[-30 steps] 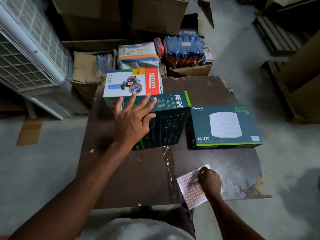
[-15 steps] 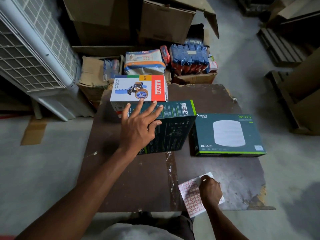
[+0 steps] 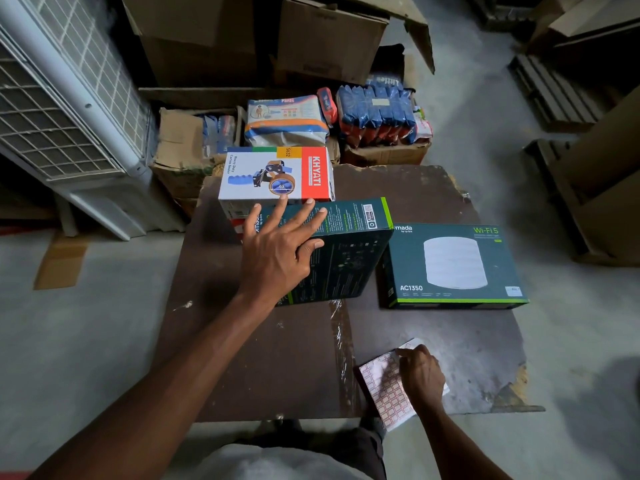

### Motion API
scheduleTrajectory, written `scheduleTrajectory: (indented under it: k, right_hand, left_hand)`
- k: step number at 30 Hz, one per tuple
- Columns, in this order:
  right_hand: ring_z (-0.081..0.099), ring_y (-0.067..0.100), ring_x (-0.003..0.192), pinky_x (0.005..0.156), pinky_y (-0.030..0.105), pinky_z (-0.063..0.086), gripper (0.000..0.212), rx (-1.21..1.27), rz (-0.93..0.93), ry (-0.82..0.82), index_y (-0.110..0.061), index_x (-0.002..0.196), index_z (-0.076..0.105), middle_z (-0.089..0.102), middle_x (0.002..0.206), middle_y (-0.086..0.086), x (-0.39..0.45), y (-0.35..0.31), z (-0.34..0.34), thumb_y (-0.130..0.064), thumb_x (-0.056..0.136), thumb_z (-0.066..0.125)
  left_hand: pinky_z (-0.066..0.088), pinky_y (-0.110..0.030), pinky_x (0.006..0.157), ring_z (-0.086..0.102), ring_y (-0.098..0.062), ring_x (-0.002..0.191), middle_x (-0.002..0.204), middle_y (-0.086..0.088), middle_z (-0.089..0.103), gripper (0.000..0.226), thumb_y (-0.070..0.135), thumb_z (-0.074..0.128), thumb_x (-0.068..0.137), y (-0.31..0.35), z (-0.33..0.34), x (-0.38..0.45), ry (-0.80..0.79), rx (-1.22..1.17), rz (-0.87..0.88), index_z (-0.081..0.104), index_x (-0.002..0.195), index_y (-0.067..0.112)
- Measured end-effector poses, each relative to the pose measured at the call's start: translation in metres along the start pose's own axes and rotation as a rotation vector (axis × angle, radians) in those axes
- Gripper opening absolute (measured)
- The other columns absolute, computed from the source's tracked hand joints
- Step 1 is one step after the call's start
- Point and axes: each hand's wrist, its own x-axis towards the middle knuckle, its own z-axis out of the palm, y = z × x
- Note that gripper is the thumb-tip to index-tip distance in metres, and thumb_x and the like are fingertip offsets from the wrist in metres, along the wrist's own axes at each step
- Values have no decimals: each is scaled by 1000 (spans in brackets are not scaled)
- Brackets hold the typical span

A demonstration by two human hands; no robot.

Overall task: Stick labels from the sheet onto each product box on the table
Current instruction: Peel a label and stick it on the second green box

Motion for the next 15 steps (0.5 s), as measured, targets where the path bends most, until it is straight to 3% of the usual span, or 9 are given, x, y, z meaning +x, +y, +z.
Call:
scheduleTrajectory:
  k: [3,10,13,15]
  right_hand:
    - [61,27,94,66,35,45,37,-62,-44,-12,-40,117,78,64,102,0,-2,7,2,-16,103,53]
    - [56,24,107,87,40,46,46,-204,-123,-88,-55,137,57,64,125,0,-2,20,-4,-27,104,42]
    - [59,25,106,86,41,46,44,-118,-147,-68,-49,137,61,69,123,1,0,25,-5,-25,102,49]
    - [63,28,95,79,41,47,41,-10,-159,-2,-38,133,68,74,108,4,-1,29,-2,-19,98,60]
  left_hand:
    - [24,-60,118,35,-30,149,151,11,48,50,51,51,99,0,-1,-1,-1,-2,2,49,147,38]
    - [25,-60,117,37,-30,148,150,11,49,49,52,50,99,0,-1,-1,8,-2,6,50,146,38]
    - [25,-60,117,37,-29,148,150,11,49,49,52,50,99,0,-1,0,8,-3,5,51,146,38]
    - [26,-60,117,38,-29,147,150,11,50,48,50,54,99,0,-1,0,19,-11,7,52,145,38]
